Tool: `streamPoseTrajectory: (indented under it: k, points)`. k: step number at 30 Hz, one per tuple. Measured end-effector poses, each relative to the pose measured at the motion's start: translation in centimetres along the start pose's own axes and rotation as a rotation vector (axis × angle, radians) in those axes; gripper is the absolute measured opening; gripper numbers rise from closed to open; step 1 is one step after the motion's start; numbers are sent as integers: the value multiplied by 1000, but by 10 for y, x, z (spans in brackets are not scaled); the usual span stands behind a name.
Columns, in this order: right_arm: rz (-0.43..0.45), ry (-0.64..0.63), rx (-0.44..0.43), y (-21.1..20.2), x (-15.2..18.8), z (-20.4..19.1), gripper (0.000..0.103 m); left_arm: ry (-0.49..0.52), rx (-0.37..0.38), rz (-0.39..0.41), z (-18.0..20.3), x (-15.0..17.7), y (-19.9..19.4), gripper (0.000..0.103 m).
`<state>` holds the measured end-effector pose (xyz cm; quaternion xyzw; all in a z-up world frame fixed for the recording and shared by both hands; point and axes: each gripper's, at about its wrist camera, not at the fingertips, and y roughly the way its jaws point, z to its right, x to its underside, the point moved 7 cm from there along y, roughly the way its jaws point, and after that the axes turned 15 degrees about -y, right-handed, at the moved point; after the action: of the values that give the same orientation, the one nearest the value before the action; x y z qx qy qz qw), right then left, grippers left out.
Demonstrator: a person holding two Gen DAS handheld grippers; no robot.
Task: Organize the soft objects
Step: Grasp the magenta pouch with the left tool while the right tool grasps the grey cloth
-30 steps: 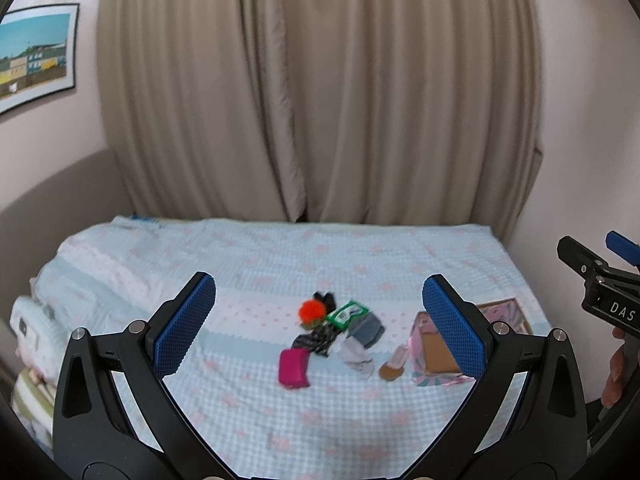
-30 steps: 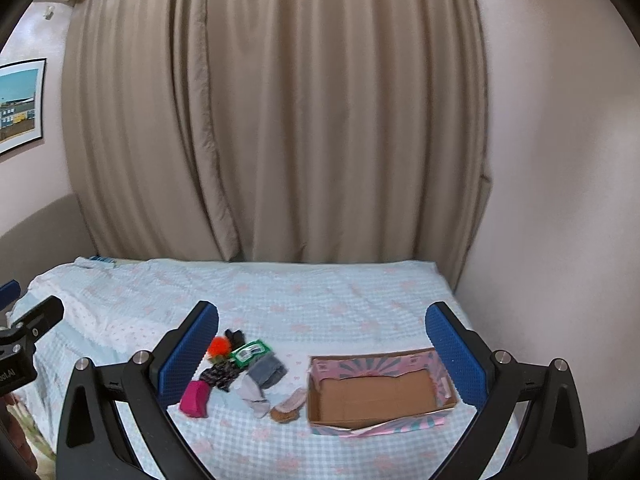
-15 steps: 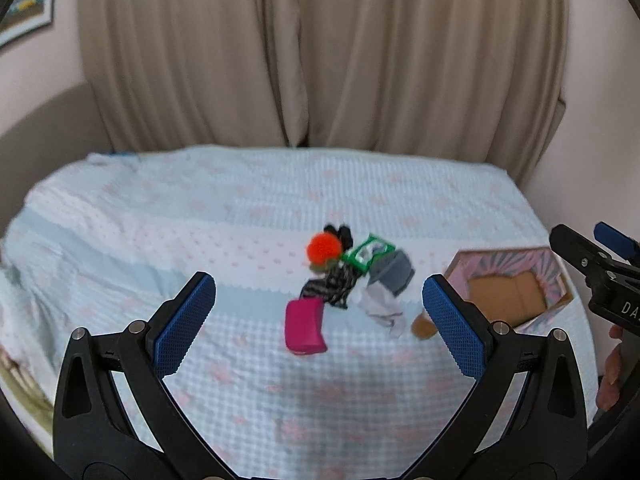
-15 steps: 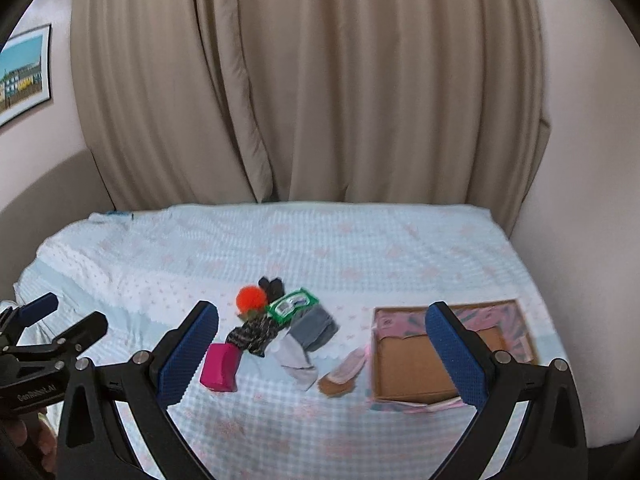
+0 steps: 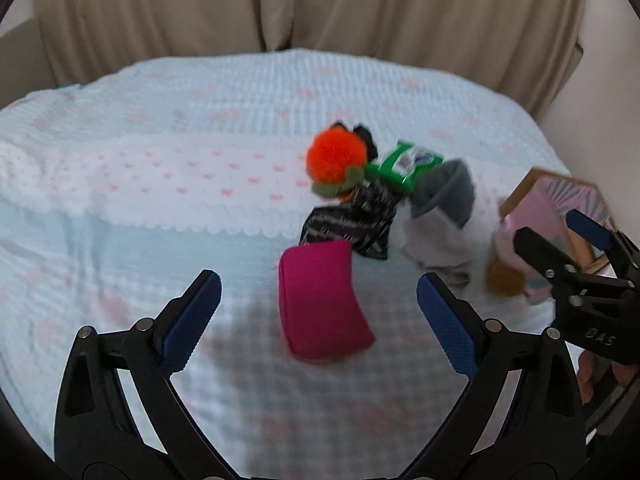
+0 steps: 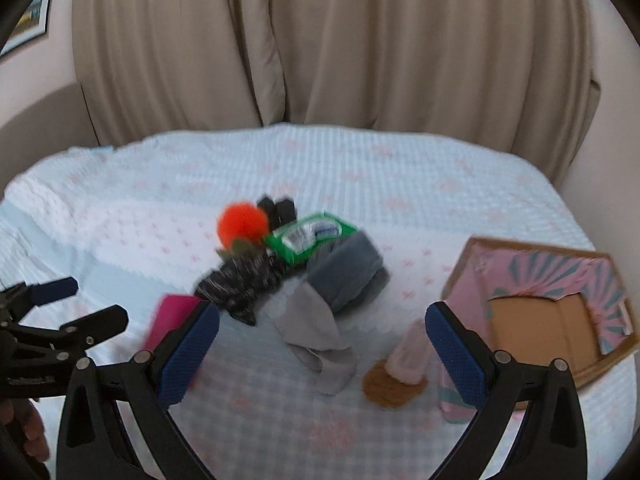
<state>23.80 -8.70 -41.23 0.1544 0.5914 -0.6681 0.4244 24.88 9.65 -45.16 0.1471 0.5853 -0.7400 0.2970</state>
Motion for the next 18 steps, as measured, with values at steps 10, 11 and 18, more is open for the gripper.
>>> streamPoseTrajectory:
  k: [10,11,18]
  points:
    - [-81,-112,-36,95,32,-11,89,36,-4,-77,-5,33,75,90]
    - [-86,-113,-48,100,34,-12,87,39,-8,-83,-5,35,76,88]
    - [-156,-102,-129,127,43,-19,59,27,-8,-127,-7,44,88,78]
